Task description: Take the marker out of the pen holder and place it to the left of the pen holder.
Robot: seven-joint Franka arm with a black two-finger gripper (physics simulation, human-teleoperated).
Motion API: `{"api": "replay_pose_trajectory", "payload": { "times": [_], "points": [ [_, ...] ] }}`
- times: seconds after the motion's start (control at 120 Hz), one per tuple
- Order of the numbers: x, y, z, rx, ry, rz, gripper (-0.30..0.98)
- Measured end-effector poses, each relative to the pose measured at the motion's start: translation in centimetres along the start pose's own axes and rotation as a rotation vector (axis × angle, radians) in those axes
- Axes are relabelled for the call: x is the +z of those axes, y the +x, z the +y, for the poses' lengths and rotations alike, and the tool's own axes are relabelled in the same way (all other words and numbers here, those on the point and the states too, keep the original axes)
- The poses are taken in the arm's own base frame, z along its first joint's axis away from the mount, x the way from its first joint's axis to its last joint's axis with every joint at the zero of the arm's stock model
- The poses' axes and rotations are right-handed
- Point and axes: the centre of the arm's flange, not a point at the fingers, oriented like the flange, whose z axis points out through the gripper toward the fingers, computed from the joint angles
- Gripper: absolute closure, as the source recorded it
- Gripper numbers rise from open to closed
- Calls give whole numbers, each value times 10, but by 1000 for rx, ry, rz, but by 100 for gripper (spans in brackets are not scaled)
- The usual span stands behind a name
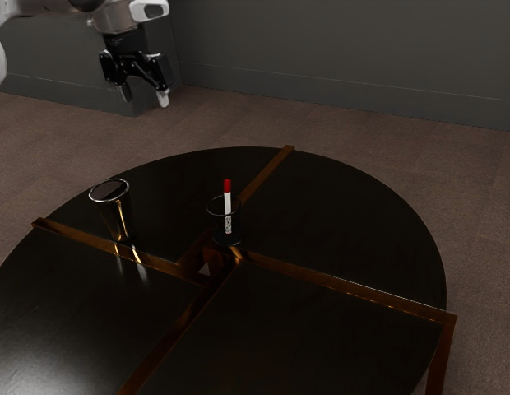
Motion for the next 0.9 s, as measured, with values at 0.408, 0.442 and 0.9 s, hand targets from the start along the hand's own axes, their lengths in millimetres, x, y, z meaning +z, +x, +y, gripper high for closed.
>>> {"api": "replay_pose_trajectory", "payload": {
  "times": [0.408,0.442,0.9],
  "points": [
    [160,27,40,49,-40,-150,0],
    [174,39,51,77,-75,-140,0],
    [290,105,50,-52,-30,-104,0]
  ]
}}
